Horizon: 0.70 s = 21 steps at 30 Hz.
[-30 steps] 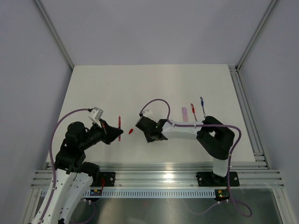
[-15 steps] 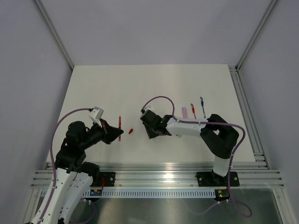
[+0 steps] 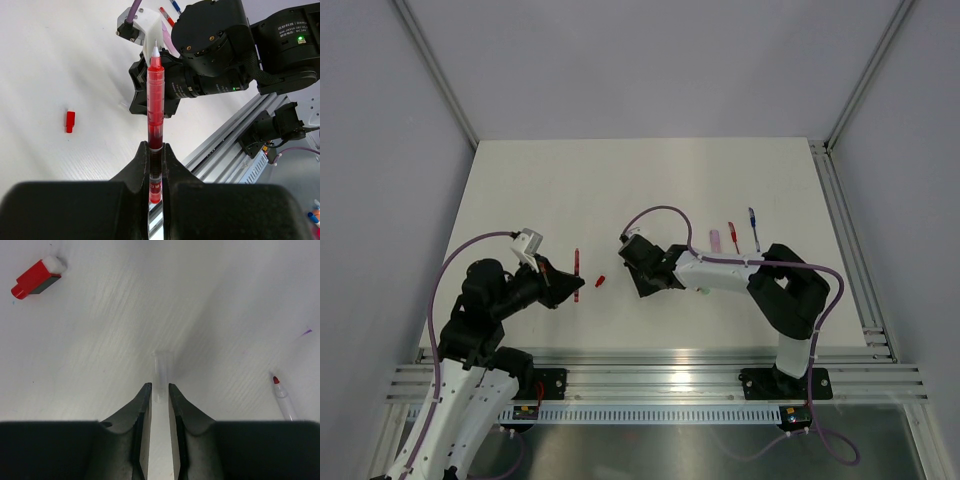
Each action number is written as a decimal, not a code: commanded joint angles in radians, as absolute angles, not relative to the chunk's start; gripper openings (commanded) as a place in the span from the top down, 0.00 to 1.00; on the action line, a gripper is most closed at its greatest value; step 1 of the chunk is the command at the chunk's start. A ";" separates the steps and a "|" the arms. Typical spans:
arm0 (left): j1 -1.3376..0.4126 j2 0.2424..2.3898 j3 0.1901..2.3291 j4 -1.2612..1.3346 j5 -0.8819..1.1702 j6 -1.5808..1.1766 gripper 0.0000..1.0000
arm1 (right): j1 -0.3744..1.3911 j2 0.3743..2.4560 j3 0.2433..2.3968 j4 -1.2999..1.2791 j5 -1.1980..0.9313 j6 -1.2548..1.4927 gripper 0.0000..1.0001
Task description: Insert the pens into the pen caps
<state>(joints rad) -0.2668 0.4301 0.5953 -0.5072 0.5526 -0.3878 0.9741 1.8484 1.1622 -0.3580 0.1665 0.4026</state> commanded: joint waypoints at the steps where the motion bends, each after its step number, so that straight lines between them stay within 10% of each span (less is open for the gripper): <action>1: -0.267 0.437 0.629 -0.482 0.551 -0.370 1.00 | 0.973 1.856 1.210 -0.391 0.184 0.391 0.72; 21: -0.278 0.420 0.630 -0.485 0.546 -0.367 1.00 | 0.977 1.908 1.261 -0.422 0.199 0.403 0.75</action>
<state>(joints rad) -0.2733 0.4320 0.5953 -0.5072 0.5526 -0.3874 0.9741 1.8824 1.2213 -0.4061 0.1852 0.4034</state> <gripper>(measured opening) 0.049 0.254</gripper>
